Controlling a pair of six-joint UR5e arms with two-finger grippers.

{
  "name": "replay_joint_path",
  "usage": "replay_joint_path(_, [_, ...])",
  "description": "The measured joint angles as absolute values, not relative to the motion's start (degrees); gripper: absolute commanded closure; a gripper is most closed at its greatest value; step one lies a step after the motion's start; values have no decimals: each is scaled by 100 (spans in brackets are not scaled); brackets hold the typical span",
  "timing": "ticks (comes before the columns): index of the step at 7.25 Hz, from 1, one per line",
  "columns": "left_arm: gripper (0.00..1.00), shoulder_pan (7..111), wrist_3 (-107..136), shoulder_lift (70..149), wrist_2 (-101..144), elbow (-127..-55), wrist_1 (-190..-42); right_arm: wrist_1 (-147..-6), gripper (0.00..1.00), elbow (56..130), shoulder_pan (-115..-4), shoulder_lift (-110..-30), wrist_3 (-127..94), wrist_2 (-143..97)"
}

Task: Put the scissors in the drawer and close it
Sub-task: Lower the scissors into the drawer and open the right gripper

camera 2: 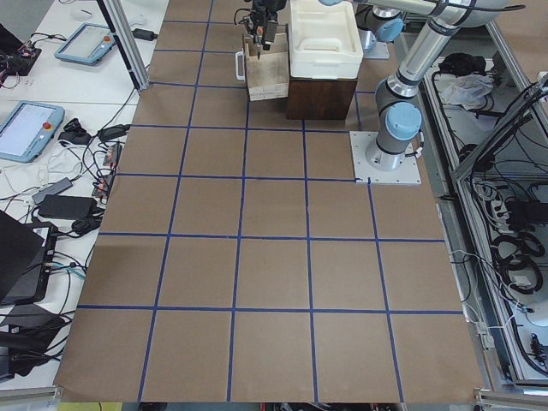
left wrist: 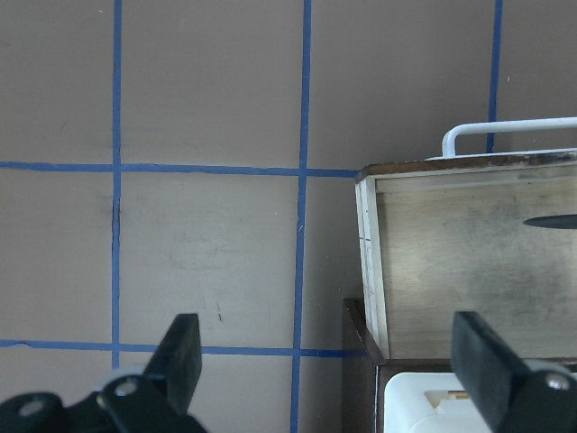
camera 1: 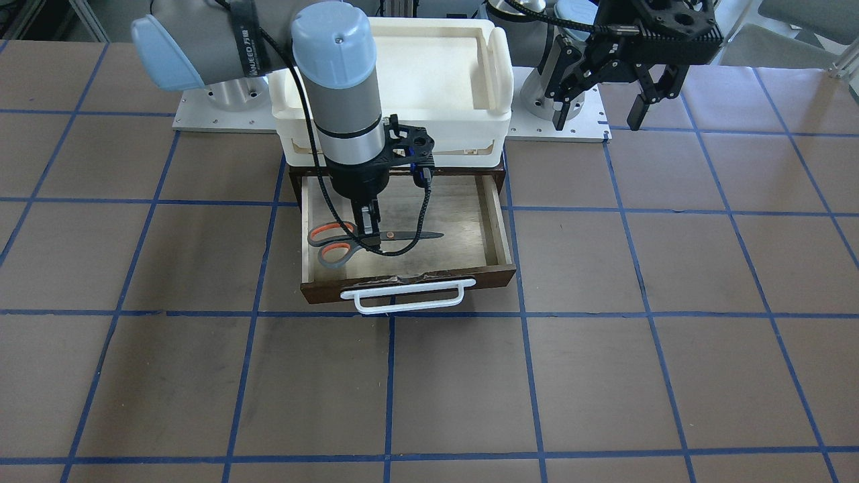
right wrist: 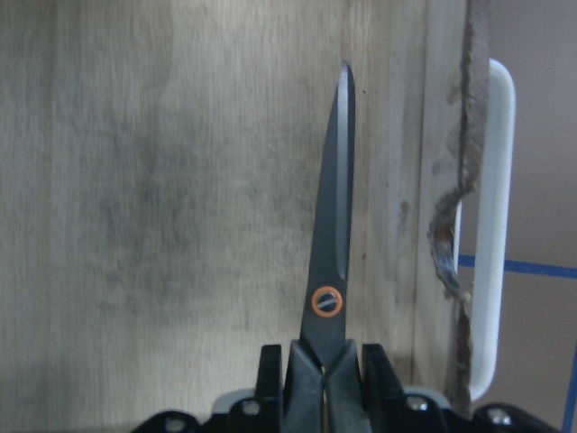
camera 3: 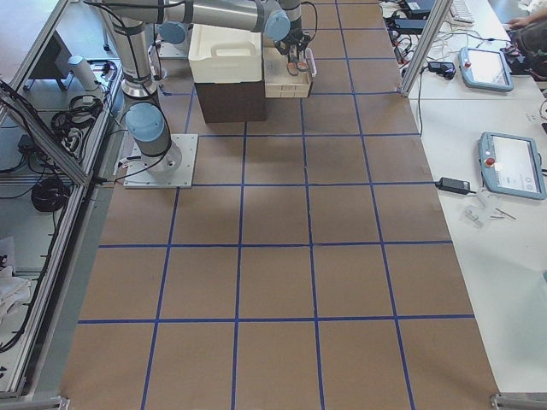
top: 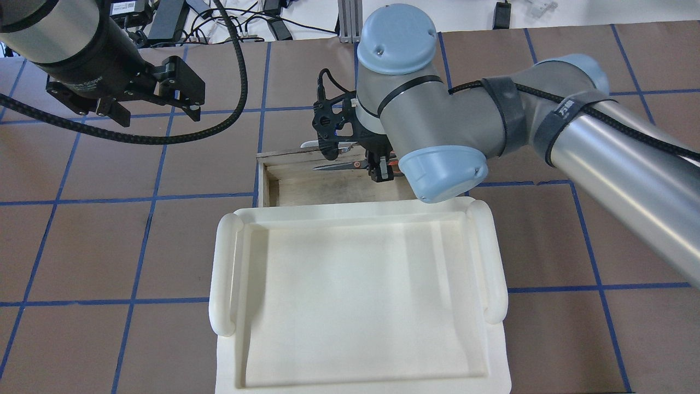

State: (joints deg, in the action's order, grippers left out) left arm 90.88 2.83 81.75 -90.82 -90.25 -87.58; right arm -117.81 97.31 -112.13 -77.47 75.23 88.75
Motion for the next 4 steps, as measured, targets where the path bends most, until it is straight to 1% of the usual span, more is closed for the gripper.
replay_joint_path(2, [0,9113,237,8181,-9105,-9032,-8744,-11851,95,9724,-11549,-7566,6759,8903])
replay_joint_path(4, [0,9116,186,8181,-9111,-9059,-8692,-11803,96,9829,-11641,-7551,6365,8920])
